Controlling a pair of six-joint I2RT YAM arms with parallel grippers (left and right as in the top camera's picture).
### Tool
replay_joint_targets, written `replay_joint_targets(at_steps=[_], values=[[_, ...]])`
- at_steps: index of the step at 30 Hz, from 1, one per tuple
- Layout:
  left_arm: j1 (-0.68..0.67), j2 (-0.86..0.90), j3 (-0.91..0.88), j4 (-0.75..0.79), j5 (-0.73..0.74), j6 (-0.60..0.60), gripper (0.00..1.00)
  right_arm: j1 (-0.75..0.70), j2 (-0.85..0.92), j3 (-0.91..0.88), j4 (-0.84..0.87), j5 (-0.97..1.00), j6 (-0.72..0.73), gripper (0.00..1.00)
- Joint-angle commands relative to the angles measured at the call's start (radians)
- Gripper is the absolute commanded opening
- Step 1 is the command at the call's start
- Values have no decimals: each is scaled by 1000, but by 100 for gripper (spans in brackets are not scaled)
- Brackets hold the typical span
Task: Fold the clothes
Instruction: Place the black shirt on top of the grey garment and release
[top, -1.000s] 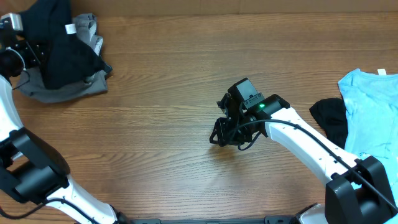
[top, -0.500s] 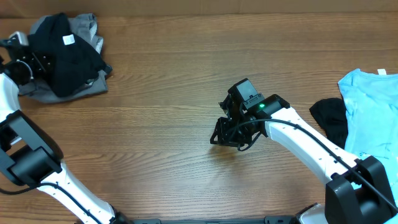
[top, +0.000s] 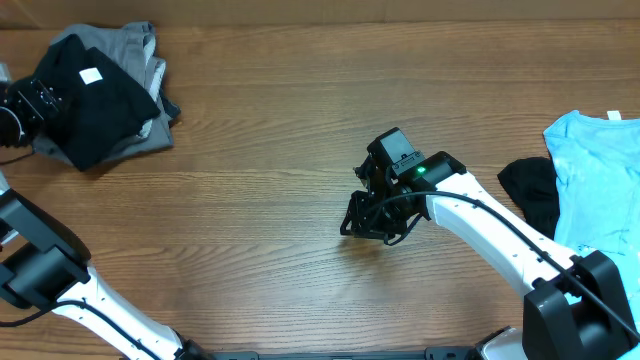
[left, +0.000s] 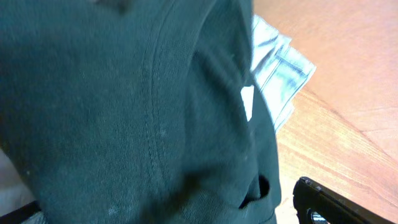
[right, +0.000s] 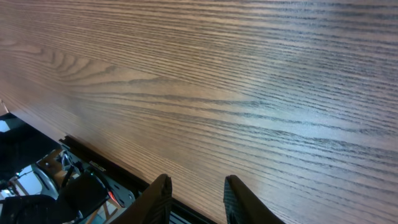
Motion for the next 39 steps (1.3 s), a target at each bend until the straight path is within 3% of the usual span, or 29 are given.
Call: replay_joint_targets(at_steps=[1,7,12,13,14,15,17,19,27,29,30,33,39], values=[[34,-46,71,-77,-94,7,100,-2,-23,-1,-2,-5,-3,31],[54,-153,134,-108,-33,12,100,-2,-23,-1,2,-4,-13,32],[14,-254,137,-145,-132,92,98,-3,-23,-1,7,-4,-26,32],[-2,-255,137,-159,-185,94,86,-3,-23,-1,10,-4,-26,32],[-16,-250,135,-171,-236,94,68,-3,-23,-1,13,-4,-26,32],[-32,-238,134,-182,-295,91,42,-3,-23,-1,13,-4,-26,32],[-55,-204,124,-188,-378,53,10,-3,-23,-1,13,-4,-26,32],[-70,-148,114,-182,-431,-3,4,-3,-23,-1,13,-4,-26,32],[-77,138,114,-167,-427,-91,4,-2,-23,-1,-1,-5,-21,32],[-77,166,114,-151,-363,-87,17,-2,-23,-1,-10,-5,-21,32],[-77,167,114,-148,-330,-83,30,-2,-23,-1,-14,-5,-21,32],[-77,149,129,-138,-248,-62,46,-2,-23,-1,-18,-5,-21,32],[-77,23,210,-190,-183,-24,57,-2,-23,-1,-32,-5,-22,31]])
